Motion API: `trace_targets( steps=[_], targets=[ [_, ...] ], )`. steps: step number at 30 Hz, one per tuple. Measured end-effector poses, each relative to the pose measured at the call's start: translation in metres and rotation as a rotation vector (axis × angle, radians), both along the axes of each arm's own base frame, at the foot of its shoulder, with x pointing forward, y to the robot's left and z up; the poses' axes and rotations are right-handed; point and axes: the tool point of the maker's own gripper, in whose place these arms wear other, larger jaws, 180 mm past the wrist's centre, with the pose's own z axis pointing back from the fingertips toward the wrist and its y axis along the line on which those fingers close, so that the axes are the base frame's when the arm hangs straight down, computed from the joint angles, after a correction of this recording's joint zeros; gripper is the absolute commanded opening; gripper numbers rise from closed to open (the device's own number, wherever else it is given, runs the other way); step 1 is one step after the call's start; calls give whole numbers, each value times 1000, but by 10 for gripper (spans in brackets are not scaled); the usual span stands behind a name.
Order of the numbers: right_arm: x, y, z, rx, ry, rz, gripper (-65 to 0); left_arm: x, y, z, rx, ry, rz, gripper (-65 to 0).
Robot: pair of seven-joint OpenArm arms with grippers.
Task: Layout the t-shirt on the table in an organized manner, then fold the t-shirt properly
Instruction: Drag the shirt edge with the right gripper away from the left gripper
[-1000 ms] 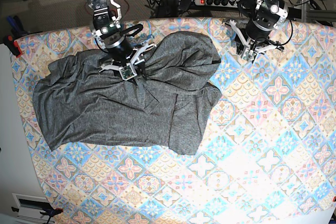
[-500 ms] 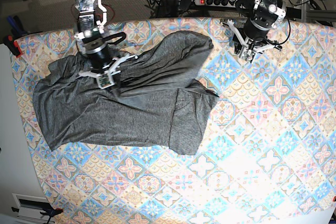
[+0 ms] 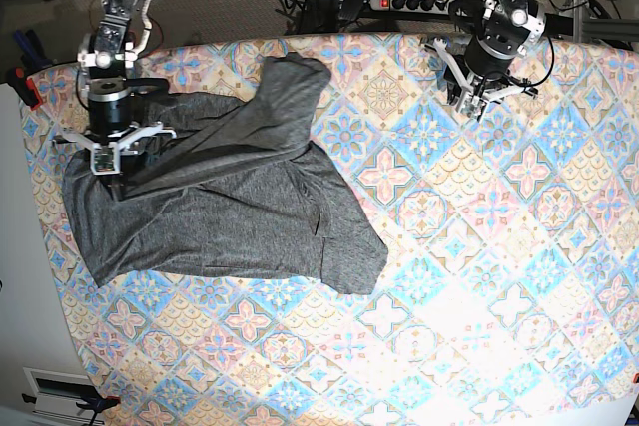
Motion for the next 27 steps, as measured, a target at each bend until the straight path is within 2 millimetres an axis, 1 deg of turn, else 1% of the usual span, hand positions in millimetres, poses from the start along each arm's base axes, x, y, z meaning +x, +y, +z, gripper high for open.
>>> trace_targets(
  steps=[5, 9, 15, 17, 18, 21, 27],
  targets=[
    [-9, -31, 7, -27, -8, -79, -650, 0, -1, 0, -1, 0, -2, -533],
    [-19, -60, 16, -53, -27, -162, -650, 1, -1, 0, -2, -2, -3, -533],
    [-37, -96, 26, -87, -37, -262, -650, 1, -1, 0, -2, -2, -3, -533],
    [-43, -105, 30, -97, -42, -289, -650, 1, -1, 0, -3, -3, -3, -533],
    [-46, -109, 35, -109, -48, -305, -650, 1, -1, 0, -3, -3, -3, -533],
    [-53, -120, 59, -151, -107, -341, -650, 1, -1, 0, -2, -2, -3, -533],
    [-59, -131, 68, -164, -121, -374, -650, 2, -3, 1, -9, -6, -5, -533]
  ],
)
